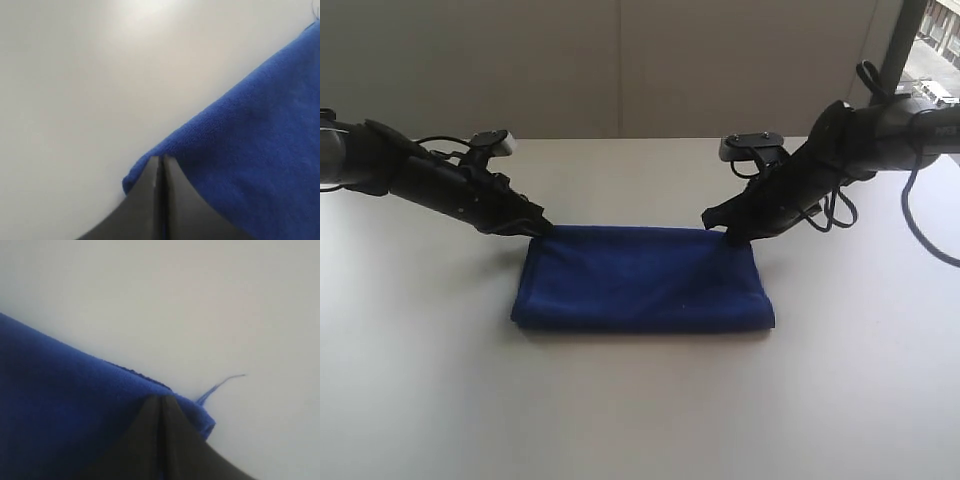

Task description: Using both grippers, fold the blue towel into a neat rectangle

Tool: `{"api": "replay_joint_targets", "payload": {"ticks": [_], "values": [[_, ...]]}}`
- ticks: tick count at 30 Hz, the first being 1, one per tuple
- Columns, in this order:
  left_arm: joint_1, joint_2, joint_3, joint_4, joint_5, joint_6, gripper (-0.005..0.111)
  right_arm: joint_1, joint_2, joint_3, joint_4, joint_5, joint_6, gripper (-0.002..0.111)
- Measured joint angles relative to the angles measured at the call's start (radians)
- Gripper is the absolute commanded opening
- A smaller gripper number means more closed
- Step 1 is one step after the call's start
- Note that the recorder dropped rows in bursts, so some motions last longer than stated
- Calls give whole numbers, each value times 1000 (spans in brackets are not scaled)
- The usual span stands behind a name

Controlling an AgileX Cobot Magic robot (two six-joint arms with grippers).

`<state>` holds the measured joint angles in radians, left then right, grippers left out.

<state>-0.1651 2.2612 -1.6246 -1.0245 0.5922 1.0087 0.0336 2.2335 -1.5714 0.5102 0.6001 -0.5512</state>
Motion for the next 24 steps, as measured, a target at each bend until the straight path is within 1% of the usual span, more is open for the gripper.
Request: {"api": "replay_joint_targets", "payload": {"ticks": [10, 14, 24], "values": [[0, 0, 0, 21, -36, 4, 0, -8, 10, -2, 10, -4, 0, 0], [0, 0, 0, 54, -36, -4, 0, -23, 10, -2, 14, -4, 0, 0], [0, 22, -9, 59, -28, -35, 0, -27, 10, -2, 14, 1, 0, 0]]}}
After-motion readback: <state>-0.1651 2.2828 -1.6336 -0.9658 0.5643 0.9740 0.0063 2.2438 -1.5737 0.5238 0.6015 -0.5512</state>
